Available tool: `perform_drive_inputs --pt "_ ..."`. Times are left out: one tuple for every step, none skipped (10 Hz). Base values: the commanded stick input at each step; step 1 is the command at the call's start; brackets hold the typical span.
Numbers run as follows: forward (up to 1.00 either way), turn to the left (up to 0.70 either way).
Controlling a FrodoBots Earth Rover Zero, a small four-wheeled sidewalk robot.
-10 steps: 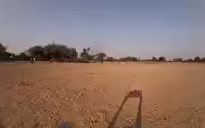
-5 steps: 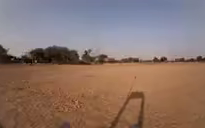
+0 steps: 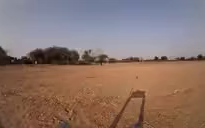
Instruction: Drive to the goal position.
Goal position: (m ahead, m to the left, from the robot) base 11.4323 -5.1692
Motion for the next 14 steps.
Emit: perform_drive_inputs --pt "0.70 0.00" --pt "0.70 0.00" --pt "0.70 0.00" --pt "0.70 0.00" --pt "0.70 -0.21" --pt "0.70 -0.35" --pt "0.70 -0.35" --pt "0.70 -0.06" --pt "0.70 0.00" --pt "0.70 0.00" --pt "0.70 0.00" --pt "0.70 0.00" --pt "0.70 0.00" --pt "0.70 0.00"
